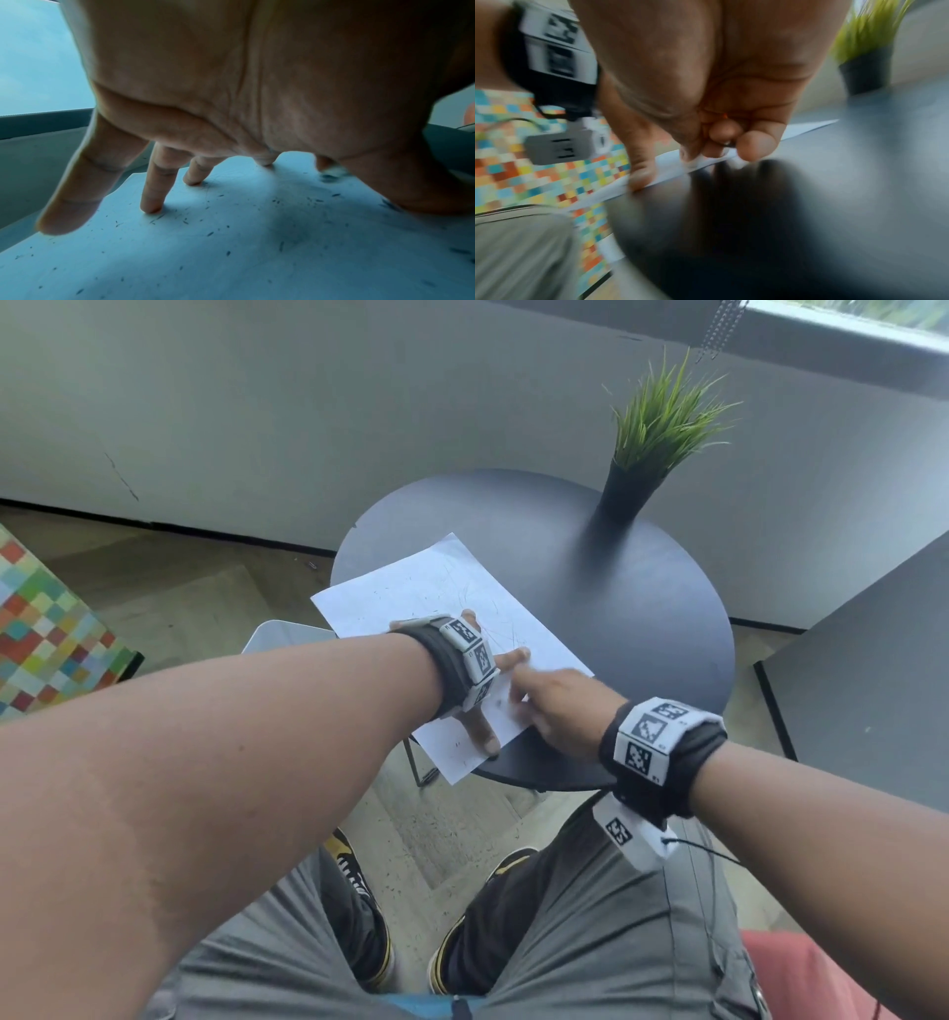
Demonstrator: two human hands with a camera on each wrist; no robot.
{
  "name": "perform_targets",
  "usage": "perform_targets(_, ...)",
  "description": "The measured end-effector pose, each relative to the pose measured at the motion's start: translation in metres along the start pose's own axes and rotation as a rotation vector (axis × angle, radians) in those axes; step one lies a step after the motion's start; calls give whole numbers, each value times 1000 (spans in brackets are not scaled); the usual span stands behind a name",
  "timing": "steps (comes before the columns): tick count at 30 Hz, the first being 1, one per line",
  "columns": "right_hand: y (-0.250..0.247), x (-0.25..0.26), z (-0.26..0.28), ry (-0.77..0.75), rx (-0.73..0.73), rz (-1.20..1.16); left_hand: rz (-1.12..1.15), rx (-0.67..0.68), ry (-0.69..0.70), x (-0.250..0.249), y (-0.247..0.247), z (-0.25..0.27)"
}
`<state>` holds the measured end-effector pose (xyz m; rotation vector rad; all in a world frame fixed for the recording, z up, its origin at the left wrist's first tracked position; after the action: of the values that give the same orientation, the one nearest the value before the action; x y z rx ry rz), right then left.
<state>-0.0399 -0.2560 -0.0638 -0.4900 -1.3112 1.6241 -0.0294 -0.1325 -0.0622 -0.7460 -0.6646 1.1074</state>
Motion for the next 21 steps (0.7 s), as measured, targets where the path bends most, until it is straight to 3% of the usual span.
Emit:
perform_targets(3,-11,-8,-3,127,-92,-45,3,-16,5,3,4,-1)
perform_targets(8,10,24,5,-39,38,-43,34,-71,14,11,12,-1)
perform_targets(13,-13,-24,-7,236,-46,-65,107,-179,17,19,29,11)
perform_targets(15,-15,-22,-8,255,-78,-34,155,-203,10,22,36,15)
perform_targets(20,6,39,6,-62,20,36,193,-217,46,22,40,15)
perform_targets(21,5,38,3,-62,19,51,193,-219,50,22,41,15)
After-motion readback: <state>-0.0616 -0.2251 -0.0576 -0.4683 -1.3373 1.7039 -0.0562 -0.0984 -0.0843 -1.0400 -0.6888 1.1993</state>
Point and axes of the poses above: each hand's wrist, its own z-axis away from the middle knuckle, its own y-axis out of the palm, x = y × z, the point moved 5 cm from there along -z, towards the middle knuckle, and after that the axes turned 5 degrees about y, right-handed, at the moved point
